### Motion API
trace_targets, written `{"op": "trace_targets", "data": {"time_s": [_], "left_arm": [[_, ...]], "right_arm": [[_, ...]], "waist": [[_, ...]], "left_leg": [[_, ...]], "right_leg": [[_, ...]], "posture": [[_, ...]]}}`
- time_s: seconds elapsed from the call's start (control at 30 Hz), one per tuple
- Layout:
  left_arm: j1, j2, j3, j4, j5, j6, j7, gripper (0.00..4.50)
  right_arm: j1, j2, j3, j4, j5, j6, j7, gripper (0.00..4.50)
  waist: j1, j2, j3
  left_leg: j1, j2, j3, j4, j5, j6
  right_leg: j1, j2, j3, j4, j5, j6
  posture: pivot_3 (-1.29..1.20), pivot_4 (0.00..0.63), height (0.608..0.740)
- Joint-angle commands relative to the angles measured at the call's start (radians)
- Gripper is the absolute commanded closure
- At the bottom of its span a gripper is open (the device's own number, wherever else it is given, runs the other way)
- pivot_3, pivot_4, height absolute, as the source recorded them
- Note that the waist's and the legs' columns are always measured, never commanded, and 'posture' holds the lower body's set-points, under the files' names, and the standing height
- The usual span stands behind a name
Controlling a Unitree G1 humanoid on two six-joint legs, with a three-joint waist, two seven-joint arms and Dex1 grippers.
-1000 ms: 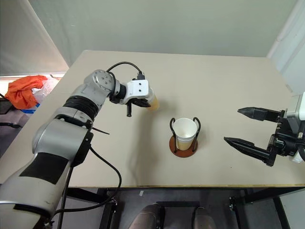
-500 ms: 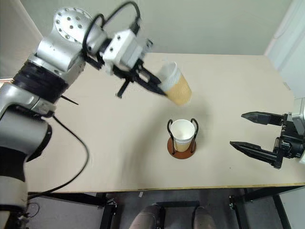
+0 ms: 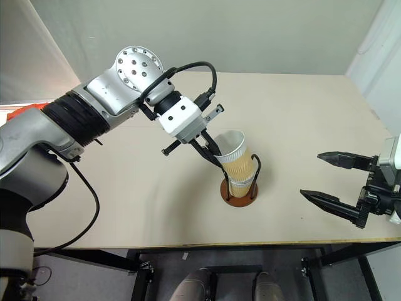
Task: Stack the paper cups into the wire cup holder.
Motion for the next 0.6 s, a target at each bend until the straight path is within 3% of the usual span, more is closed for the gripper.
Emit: {"op": "trace_targets", "data": {"time_s": [0.03, 0.47, 0.6], "left_arm": [[-0.045, -0.01, 0.01, 0.023, -0.009, -0.023, -0.035, 4.43], [-0.009, -0.071, 0.008, 0.122, 0.104, -0.086, -0.035, 4.43], [0.005, -0.089, 0.034, 0.141, 0.097, -0.05, -0.035, 3.55]], "right_arm": [[0.006, 0.003, -0.042, -0.025, 0.016, -0.007, -0.016, 0.0], [-0.007, -0.002, -0.007, -0.029, 0.014, -0.015, -0.052, 0.0], [-0.016, -0.006, 0.013, -0.026, 0.009, -0.02, -0.056, 0.0]], "waist": [[0.0, 0.0, 0.0], [0.003, 0.0, 0.0], [0.003, 0.0, 0.0]], "left_leg": [[0.0, 0.0, 0.0, 0.0, 0.0, 0.0], [-0.002, 0.0, -0.001, 0.003, -0.003, -0.001], [-0.002, 0.0, -0.001, 0.003, -0.004, -0.001]], "right_leg": [[0.0, 0.0, 0.0, 0.0, 0.0, 0.0], [0.0, 0.0, 0.0, 0.0, -0.001, 0.002], [0.0, 0.0, 0.0, 0.0, -0.001, 0.003]], "posture": [[0.0, 0.15, 0.74], [0.0, 0.15, 0.74], [0.0, 0.15, 0.74]]}}
